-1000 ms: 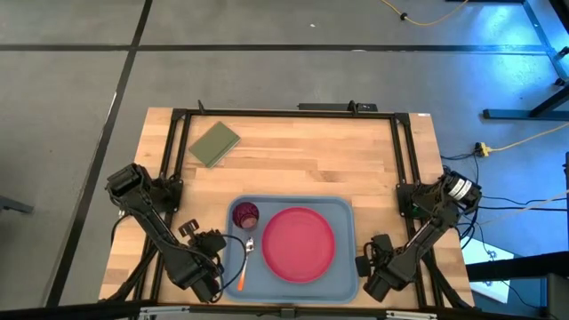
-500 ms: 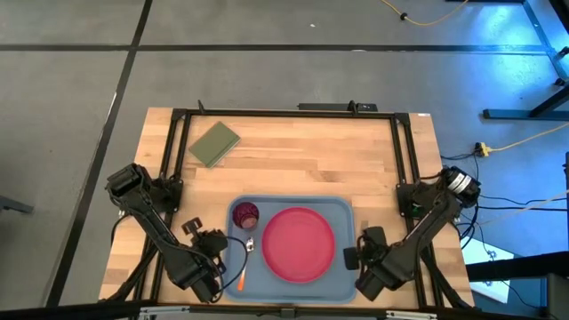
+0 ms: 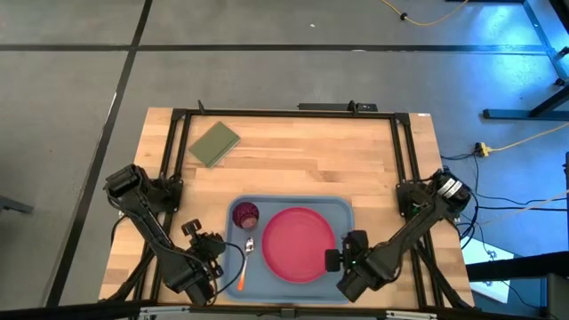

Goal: Pick and place plate/cup/fork/spoon on tray
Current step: Put the orange fork on the blue serving tray to the right of the red plate

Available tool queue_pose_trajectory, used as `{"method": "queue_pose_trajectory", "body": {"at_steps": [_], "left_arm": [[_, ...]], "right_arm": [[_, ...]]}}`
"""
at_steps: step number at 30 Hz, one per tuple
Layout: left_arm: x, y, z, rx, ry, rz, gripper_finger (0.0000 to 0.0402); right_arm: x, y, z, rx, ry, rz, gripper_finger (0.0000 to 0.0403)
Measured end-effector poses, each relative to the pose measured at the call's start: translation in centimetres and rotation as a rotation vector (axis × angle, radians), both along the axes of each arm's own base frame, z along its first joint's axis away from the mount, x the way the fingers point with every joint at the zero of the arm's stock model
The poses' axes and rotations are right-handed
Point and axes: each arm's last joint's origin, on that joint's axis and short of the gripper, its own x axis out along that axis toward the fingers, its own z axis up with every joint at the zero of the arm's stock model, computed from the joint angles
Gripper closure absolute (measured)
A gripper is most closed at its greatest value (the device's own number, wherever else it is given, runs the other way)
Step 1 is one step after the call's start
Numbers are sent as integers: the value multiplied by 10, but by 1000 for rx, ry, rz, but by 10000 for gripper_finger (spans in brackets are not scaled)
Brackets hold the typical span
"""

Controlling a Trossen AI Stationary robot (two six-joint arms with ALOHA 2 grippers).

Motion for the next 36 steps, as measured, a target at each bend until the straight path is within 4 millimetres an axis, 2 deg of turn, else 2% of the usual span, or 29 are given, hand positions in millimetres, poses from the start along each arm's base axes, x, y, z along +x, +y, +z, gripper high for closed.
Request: {"method": "queue_pose_trajectory", "body": {"at_steps": [5,14,28,36], "left_arm": [[-2,-1,0,3,-5,-9,335],[-1,-1,0,13,-18,-14,335],[-1,-1,0,17,-22,-15,335],[-1,-1,1,25,-33,-19,335]], "right_arm": [[12,6,-18,31,-9,-9,390],[17,10,-38,27,25,-18,389],[15,10,-41,28,59,-16,388],[15,10,-41,27,63,-13,358]]}}
